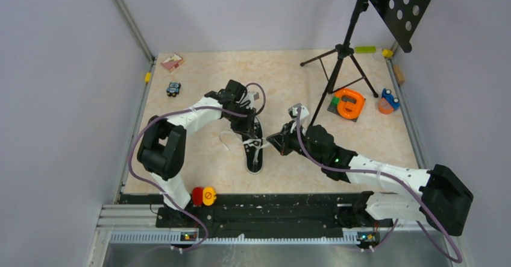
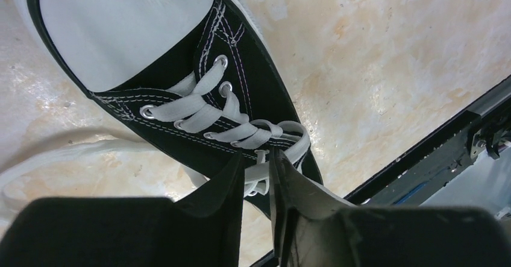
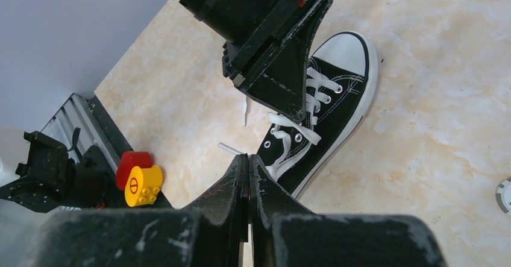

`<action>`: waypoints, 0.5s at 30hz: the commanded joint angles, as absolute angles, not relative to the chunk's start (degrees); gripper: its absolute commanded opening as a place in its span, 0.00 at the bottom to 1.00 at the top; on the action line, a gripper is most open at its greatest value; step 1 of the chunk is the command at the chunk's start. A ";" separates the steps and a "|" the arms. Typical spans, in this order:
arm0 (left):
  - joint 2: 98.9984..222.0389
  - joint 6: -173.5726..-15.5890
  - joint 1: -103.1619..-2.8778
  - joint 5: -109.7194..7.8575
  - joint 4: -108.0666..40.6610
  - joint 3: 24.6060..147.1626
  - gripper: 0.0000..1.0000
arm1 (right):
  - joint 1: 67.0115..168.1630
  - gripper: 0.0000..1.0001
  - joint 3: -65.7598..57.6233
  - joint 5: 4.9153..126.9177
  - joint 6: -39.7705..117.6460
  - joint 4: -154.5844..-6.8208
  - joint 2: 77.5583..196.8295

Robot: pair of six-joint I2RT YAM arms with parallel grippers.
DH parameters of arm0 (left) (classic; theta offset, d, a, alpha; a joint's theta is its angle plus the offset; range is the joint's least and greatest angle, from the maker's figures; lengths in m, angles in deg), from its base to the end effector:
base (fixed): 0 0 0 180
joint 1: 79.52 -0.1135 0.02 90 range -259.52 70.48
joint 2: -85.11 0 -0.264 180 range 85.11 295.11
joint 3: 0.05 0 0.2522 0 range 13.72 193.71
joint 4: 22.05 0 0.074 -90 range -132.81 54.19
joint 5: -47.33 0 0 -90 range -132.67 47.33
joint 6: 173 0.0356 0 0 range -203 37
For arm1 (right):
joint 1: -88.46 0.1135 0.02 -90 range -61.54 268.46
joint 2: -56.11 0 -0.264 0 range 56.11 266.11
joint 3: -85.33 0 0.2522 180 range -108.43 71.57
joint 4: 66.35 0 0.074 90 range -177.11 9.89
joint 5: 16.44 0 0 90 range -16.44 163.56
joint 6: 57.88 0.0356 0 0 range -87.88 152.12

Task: Tie the shoes
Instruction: Cross the shoelace with the shoelace.

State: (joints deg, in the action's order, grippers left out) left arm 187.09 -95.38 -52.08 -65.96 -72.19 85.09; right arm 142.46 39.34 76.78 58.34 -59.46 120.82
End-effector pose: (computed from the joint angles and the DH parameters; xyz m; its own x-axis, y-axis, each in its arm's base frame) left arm 0.3112 -0.1774 0.2005 -0.9180 0.2548 -0.3039 0.3723 0.8176 -0.4393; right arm 0.1505 0.2037 0.2488 -0.4507 0.1301 -0.8831 -0.6424 0.6397 0.4221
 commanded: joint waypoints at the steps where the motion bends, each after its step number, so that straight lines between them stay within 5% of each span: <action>1: 182.09 -92.98 -51.44 -65.49 -72.76 86.58 0.30 | 142.81 0.00 39.91 77.67 59.00 -56.55 119.37; 5: 180.73 -91.42 -50.84 -65.23 -73.48 86.49 0.39 | 142.78 0.00 40.01 77.49 59.17 -56.64 119.36; 15: 179.70 -82.74 -48.04 -65.79 -68.15 82.82 0.39 | 142.78 0.00 39.89 77.63 59.08 -57.43 118.93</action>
State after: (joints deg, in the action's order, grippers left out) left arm 182.47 -87.78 -49.32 -66.85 -72.60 84.63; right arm 142.46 40.15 76.98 58.78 -59.09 120.71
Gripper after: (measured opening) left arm 0.390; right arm 0.009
